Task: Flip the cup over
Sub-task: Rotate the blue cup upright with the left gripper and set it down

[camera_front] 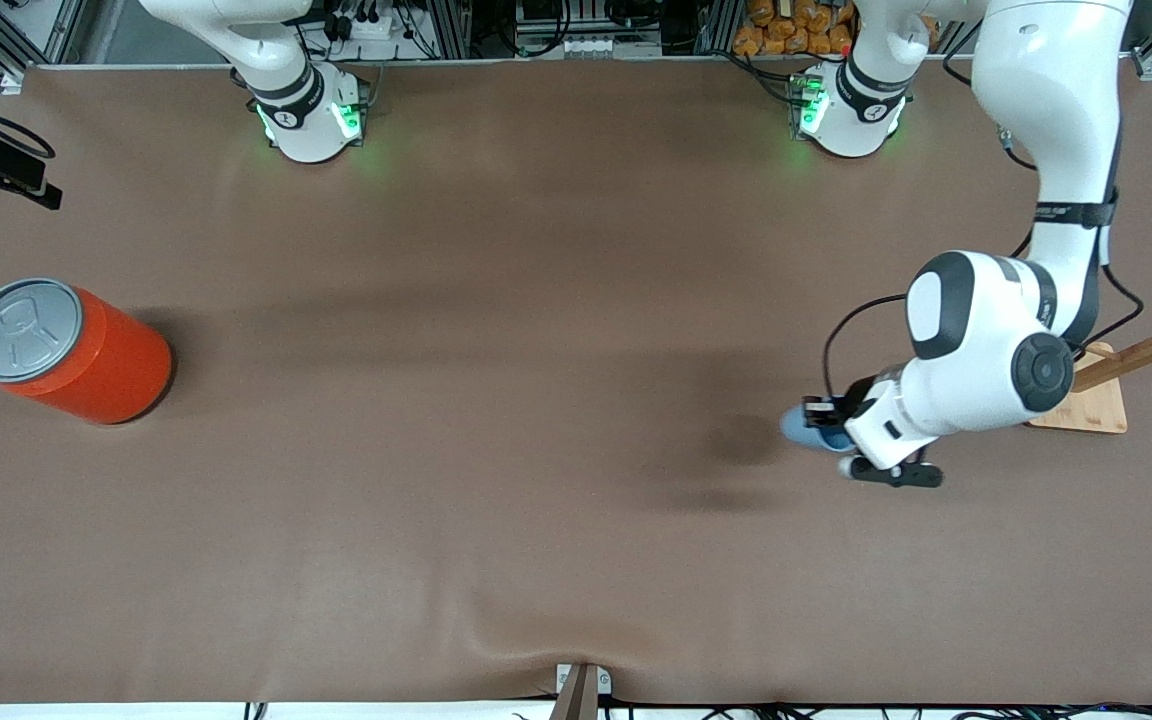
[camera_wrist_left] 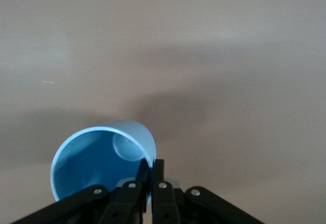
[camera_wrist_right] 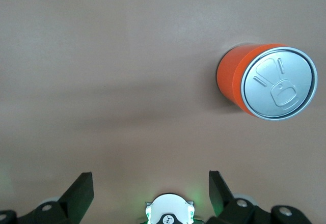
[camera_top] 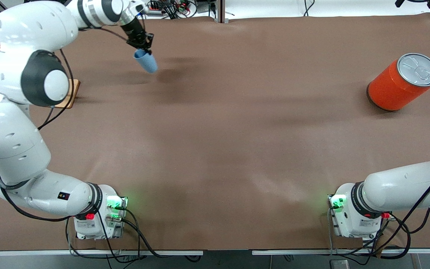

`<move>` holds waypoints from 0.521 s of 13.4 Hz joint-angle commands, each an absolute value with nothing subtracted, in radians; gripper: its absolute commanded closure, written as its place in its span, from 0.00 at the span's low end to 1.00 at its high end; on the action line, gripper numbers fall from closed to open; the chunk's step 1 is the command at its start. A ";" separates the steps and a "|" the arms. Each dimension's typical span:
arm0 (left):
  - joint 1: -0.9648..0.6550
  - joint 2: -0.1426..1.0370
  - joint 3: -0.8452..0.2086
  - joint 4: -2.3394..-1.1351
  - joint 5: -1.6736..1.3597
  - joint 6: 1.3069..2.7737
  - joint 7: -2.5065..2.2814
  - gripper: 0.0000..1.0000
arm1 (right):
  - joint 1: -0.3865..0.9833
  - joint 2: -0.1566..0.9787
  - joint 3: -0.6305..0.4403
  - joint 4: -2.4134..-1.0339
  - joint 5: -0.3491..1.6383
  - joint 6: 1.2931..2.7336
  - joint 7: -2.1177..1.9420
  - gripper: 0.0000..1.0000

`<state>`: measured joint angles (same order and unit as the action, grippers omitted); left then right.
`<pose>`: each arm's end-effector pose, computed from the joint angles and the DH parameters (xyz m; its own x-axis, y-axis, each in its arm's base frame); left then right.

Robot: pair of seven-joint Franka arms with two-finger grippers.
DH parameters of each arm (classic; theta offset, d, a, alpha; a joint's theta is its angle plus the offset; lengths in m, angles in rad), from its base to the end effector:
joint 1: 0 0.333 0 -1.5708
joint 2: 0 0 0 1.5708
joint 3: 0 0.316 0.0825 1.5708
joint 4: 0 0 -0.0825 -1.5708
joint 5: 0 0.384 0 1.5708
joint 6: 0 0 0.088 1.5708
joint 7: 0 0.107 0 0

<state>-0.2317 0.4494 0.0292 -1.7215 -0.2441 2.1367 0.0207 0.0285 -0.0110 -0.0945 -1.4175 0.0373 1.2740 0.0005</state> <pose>0.6441 -0.1447 0.3241 0.9946 -0.0948 -0.0416 -0.0854 -0.9784 0.1881 0.5166 -0.0297 0.6765 0.9897 -0.0548 -0.1320 -0.0603 -0.9975 -0.0378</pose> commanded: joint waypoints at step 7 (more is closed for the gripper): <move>-0.187 0.272 0.026 -2.071 -0.051 2.327 -0.050 1.00 | 0.032 -0.006 -0.094 -1.405 0.029 1.262 0.000 0.00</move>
<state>-0.1856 0.3111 0.0310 -2.0099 -0.0918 2.3075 0.0002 0.0288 -0.0109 -0.0940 -1.4175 0.0373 1.2739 0.0004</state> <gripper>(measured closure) 0.952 0.000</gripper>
